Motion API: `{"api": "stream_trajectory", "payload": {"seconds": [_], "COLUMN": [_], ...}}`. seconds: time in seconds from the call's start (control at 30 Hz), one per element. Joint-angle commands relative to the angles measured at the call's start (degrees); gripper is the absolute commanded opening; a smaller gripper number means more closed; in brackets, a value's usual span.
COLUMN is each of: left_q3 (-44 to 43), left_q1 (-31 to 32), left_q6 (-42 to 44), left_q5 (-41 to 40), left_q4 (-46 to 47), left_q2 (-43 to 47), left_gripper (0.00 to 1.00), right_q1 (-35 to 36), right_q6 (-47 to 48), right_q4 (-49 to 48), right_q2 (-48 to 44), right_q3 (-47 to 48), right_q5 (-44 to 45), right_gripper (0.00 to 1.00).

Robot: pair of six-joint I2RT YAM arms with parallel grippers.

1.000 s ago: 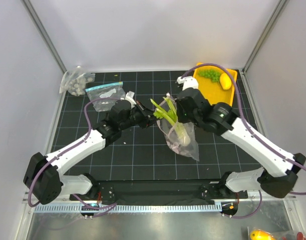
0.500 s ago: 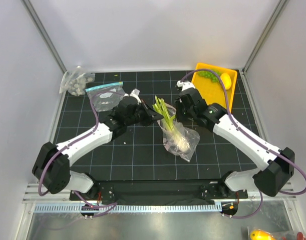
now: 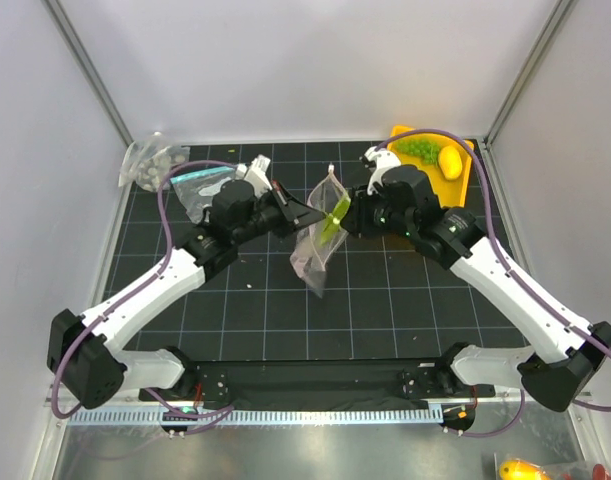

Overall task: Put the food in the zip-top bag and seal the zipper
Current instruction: Adjust the zipper food storage bag at the center of the board.

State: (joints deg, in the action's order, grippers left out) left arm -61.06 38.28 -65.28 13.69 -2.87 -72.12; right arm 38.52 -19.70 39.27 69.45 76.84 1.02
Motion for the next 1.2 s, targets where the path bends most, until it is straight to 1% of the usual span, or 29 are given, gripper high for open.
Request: {"api": "stream_trajectory", "payload": {"seconds": [0.0, 0.07, 0.13, 0.23, 0.3, 0.47, 0.57, 0.6, 0.67, 0.7, 0.8, 0.83, 0.87, 0.97, 1.0, 1.13, 1.17], "left_q3": [3.5, 3.6, 3.2, 3.8, 4.1, 5.0, 5.6, 5.8, 6.5, 6.9, 7.3, 7.4, 7.4, 7.5, 7.6, 7.4, 7.2], "left_q1": [-0.3, -0.2, -0.2, -0.3, -0.9, -1.5, -1.6, -1.6, -1.6, -1.6, -1.6, -1.6, -1.6, -1.7, -1.7, -1.6, -1.6], "left_q6": [0.6, 0.3, 0.1, 0.3, 0.5, 0.3, 0.5, 0.5, 0.9, 0.9, 1.1, 1.1, 1.1, 1.4, 1.4, 0.8, 0.3], "left_q5": [3.8, 5.8, 6.4, 4.7, 3.5, 3.5, 3.3, 3.0, 1.7, 1.3, 0.3, 0.4, 0.5, 0.4, 0.2, 0.3, 0.3], "left_q4": [6.1, 7.7, 8.0, 8.1, 7.8, 7.8, 7.8, 7.8, 7.8, 7.8, 7.9, 8.0, 8.0, 7.9, 7.8, 7.1, 6.6], "left_q2": [-1.8, -3.9, -4.9, -5.0, -4.2, -2.4, -0.9, -0.6, 0.5, 0.7, 1.6, 1.6, 1.8, 1.9, 2.1, 2.9, 3.0], "left_gripper": [0.00, 0.00, 0.00, 0.00, 0.00, 0.00, 0.00, 0.00, 0.00, 0.00, 0.00, 0.00, 0.00, 0.00, 0.00, 0.00, 0.00], "right_q1": [0.1, 0.2, 0.1, 0.3, 0.4, 0.5, 0.6, 0.6, 0.9, 1.2, 2.4, 2.8, 3.1, 3.3, 3.3, 3.3, 3.4], "right_q6": [-0.1, -0.2, -0.6, -0.9, -1.2, -1.6, -2.2, -2.5, -3.5, -3.8, -5.1, -5.2, -5.3, -5.1, -5.1, -5.0, -4.8], "right_q4": [-3.7, -4.2, -4.8, -5.1, -6.0, -7.0, -7.8, -8.1, -9.8, -10.6, -12.5, -12.9, -13.2, -13.1, -13.0, -9.9, -7.2], "right_q2": [1.9, 4.1, 5.9, 6.7, 6.6, 6.9, 7.5, 7.7, 7.8, 7.7, 7.8, 8.2, 8.4, 8.3, 7.8, 3.2, 1.7], "right_q3": [-3.3, -4.1, -4.2, -4.5, -5.4, -6.4, -7.0, -7.4, -8.8, -9.3, -10.7, -10.9, -10.9, -10.7, -10.8, -10.1, -8.2], "right_q5": [-4.6, -5.8, -7.1, -7.5, -7.4, -6.6, -6.7, -7.0, -8.7, -9.0, -7.8, -7.3, -6.7, -5.9, -4.5, -1.3, 0.0], "right_gripper": [0.35, 0.36, 0.40, 0.42, 0.41, 0.41, 0.34, 0.34, 0.36, 0.38, 0.38, 0.36, 0.29, 0.16, 0.09, 0.02, 0.01]}}
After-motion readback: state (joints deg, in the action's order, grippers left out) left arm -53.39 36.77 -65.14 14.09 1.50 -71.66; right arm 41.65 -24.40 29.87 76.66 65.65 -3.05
